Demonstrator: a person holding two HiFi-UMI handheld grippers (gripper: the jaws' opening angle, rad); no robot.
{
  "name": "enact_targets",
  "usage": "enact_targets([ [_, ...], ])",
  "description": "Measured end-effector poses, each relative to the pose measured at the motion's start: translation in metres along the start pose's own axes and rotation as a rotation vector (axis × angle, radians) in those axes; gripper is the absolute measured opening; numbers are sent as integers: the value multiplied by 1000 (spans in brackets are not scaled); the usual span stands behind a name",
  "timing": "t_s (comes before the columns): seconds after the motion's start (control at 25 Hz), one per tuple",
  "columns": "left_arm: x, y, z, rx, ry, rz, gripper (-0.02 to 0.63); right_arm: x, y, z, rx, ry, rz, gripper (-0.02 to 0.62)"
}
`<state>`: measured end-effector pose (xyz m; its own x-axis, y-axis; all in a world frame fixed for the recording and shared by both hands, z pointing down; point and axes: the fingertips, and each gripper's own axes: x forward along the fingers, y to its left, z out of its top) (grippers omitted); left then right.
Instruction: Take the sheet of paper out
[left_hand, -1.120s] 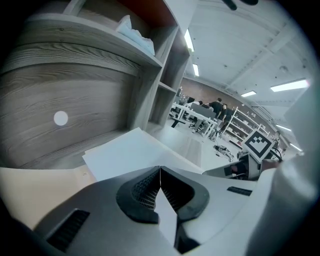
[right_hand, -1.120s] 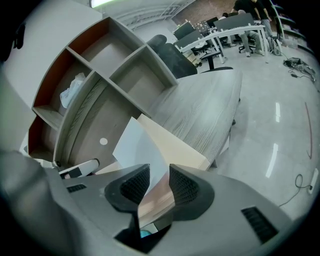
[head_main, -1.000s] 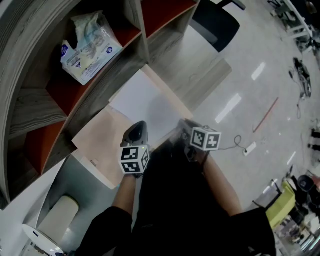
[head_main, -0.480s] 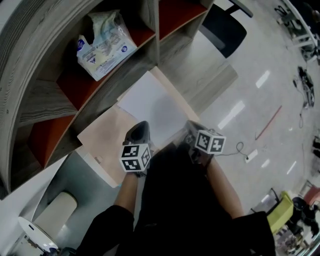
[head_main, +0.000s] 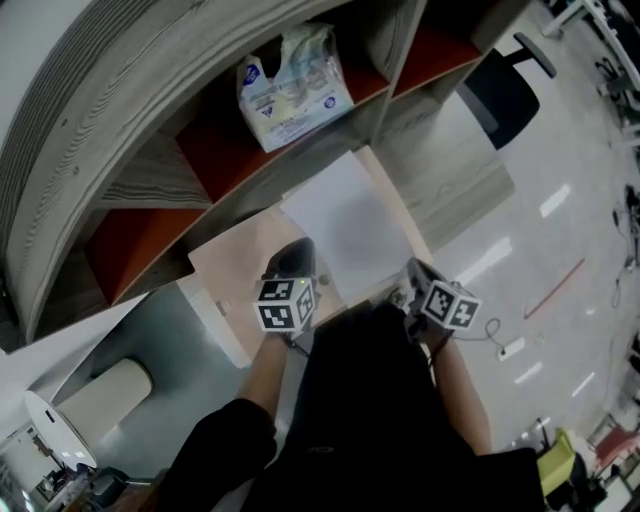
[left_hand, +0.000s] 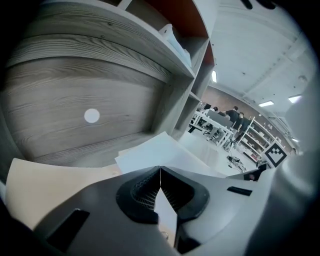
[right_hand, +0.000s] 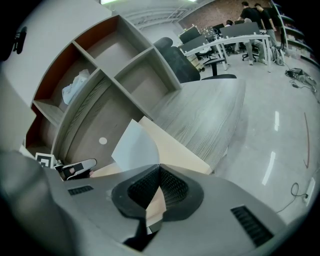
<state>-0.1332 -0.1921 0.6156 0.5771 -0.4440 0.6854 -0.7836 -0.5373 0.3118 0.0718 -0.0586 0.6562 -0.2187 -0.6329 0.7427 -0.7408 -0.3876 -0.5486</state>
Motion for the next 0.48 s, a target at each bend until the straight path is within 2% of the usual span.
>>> enact_targets([
  [0.28,20,26,-8,-71,29,15,44,3,2,-1,3,-5,-9,17],
  [0.48,30,41,-8,-84,29,32,44,2,1,-1,5,-8,-10,17],
])
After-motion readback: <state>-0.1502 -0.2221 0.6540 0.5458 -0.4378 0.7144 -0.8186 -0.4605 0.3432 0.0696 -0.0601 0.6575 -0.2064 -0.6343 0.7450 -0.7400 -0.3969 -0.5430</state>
